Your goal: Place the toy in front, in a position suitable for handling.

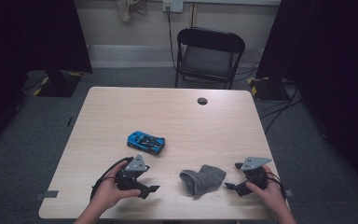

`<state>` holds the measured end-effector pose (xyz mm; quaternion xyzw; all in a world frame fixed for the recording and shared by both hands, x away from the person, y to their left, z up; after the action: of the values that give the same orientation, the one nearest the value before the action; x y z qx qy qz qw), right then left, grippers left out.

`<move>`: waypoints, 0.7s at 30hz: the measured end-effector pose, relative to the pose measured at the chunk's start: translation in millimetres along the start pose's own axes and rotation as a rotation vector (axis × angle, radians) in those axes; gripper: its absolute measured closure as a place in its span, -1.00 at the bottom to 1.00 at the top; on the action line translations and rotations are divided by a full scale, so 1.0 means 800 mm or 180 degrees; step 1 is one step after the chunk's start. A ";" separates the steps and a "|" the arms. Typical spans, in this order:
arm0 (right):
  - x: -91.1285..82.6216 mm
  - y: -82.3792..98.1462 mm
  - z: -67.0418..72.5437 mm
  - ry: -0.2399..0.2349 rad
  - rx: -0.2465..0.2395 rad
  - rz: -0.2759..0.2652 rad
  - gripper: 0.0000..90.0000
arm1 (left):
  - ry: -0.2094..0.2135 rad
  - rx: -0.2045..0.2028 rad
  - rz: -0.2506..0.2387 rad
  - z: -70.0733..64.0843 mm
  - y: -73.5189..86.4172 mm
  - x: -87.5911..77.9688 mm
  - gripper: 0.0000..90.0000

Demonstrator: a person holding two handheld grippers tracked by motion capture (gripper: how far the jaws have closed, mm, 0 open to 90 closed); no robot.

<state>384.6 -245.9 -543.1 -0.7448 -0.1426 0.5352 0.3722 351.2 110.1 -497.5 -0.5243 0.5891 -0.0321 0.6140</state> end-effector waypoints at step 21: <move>0.001 0.000 -0.001 -0.0009 -0.0009 0.0002 -0.85 | 0.0427 0.0202 0.0144 -0.058 -0.059 0.056 -0.63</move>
<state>385.6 -245.7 -543.2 -0.7446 -0.1437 0.5362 0.3708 356.5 31.6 -484.9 -0.4878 0.6394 -0.0719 0.5899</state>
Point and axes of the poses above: each handheld gripper's, and its own axes: x roughly forward along the jaws, y roughly out of its underside, z roughly to its left, the point moved 6 cm from there along x, roughly forward along the jaws, and after that the axes turned 13 degrees about -x, right-handed, at the moved point
